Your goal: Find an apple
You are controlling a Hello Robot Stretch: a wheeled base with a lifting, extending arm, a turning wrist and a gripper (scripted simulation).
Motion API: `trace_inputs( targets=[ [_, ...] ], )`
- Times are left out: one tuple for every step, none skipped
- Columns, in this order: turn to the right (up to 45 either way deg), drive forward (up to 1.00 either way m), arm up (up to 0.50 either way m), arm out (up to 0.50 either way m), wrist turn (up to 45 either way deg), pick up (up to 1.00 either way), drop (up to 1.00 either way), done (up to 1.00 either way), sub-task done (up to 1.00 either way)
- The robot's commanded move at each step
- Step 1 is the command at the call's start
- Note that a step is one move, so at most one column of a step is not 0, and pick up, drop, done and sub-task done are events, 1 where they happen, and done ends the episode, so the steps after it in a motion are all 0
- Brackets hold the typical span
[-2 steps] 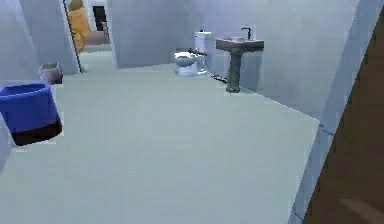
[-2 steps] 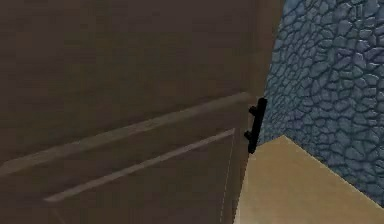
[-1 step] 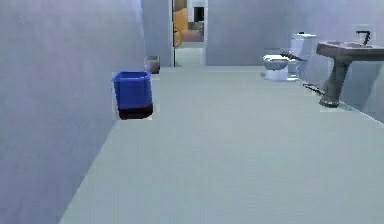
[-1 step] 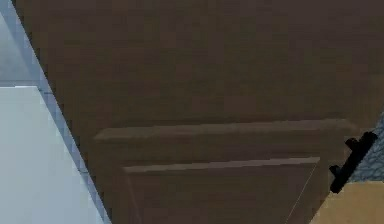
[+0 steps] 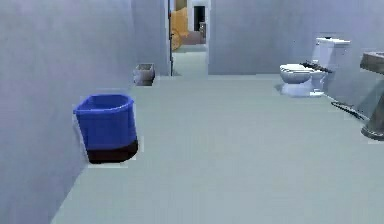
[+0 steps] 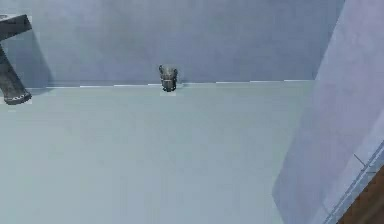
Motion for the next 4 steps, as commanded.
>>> trace_inputs(
  targets=[
    [0.0, 1.00, 0.00, 0.00, 0.0, 0.00, 0.00, 0.00, 0.00],
    [0.0, 1.00, 0.00, 0.00, 0.0, 0.00, 0.00, 0.00, 0.00],
    [0.0, 1.00, 0.00, 0.00, 0.0, 0.00, 0.00, 0.00, 0.00],
    [0.0, 1.00, 0.00, 0.00, 0.0, 0.00, 0.00, 0.00, 0.00]
  ],
)
